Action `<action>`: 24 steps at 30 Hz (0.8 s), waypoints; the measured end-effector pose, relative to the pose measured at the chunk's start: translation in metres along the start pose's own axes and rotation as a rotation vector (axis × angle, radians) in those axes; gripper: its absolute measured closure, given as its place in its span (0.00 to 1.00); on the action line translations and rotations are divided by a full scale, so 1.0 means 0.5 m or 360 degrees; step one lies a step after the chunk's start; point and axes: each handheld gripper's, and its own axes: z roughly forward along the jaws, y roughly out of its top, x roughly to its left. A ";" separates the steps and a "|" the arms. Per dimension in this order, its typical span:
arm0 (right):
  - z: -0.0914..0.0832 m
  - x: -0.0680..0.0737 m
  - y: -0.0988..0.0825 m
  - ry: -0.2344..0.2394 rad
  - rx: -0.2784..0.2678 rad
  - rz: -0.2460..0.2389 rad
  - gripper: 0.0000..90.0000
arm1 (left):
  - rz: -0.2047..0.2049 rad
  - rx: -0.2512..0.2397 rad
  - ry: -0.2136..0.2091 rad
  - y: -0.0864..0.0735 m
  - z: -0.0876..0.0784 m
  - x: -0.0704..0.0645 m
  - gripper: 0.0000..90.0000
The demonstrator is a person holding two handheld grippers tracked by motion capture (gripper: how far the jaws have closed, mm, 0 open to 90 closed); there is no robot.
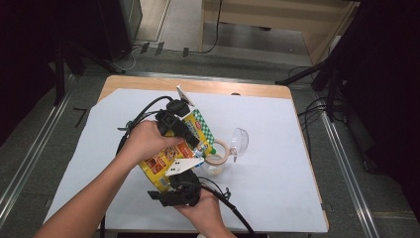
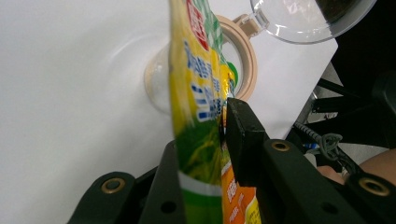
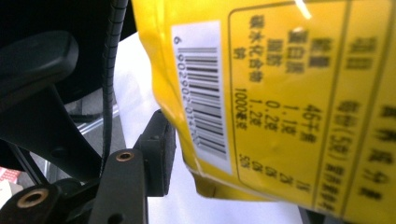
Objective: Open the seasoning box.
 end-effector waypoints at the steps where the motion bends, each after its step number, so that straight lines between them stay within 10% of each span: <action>1: 0.001 0.002 0.001 -0.0006 0.0001 -0.0008 0.60 | -0.0002 0.0009 0.0010 0.001 0.000 -0.002 0.92; 12: -0.002 -0.005 0.008 0.0052 -0.0025 0.0035 0.70 | 0.0019 0.0066 0.0096 0.018 0.001 -0.011 0.89; 24: -0.017 -0.026 0.004 0.0091 -0.0074 0.0129 0.72 | -0.0003 0.0101 -0.0015 0.019 -0.007 0.006 0.88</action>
